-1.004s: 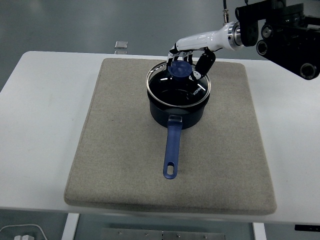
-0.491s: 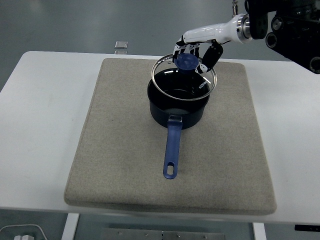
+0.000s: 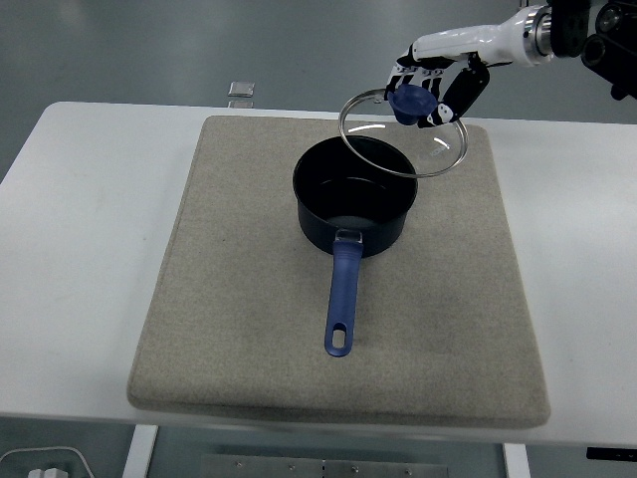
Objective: Lift the pot lid and place it to the right of the pot.
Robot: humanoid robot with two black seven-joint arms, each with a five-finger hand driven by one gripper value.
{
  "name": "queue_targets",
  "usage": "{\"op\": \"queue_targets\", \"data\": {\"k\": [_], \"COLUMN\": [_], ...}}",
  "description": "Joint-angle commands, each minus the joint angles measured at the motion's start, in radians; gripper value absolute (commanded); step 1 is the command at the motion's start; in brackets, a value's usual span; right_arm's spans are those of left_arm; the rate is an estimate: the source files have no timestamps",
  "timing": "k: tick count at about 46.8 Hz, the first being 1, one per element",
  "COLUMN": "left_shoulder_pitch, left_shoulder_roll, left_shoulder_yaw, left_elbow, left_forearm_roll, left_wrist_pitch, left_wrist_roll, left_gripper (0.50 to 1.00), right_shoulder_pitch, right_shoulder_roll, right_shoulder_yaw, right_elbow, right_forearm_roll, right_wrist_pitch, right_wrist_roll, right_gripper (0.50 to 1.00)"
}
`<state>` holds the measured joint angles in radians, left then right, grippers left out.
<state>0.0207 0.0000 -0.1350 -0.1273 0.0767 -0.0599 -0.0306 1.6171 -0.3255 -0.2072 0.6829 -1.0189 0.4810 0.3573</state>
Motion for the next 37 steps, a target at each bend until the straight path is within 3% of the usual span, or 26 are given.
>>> {"op": "queue_targets", "data": {"k": [1, 37], "left_shoulder_pitch": [0.001, -0.001], "left_shoulder_roll": [0.0, 0.0], "left_shoulder_yaw": [0.0, 0.0], "left_elbow": [0.0, 0.0], "left_forearm_roll": [0.0, 0.0], "left_wrist_pitch": [0.0, 0.0], "left_wrist_roll": [0.0, 0.0], "left_gripper": [1.0, 1.0], "right_shoulder_pitch": [-0.008, -0.123], "right_shoulder_roll": [-0.012, -0.046], "right_shoulder_yaw": [0.0, -0.006], "right_elbow": [-0.013, -0.082], "right_forearm_roll": [0.0, -0.006], "right_wrist_pitch": [-0.001, -0.038], "right_wrist_roll": [0.0, -0.001], "right_gripper": [0.5, 0.5]}}
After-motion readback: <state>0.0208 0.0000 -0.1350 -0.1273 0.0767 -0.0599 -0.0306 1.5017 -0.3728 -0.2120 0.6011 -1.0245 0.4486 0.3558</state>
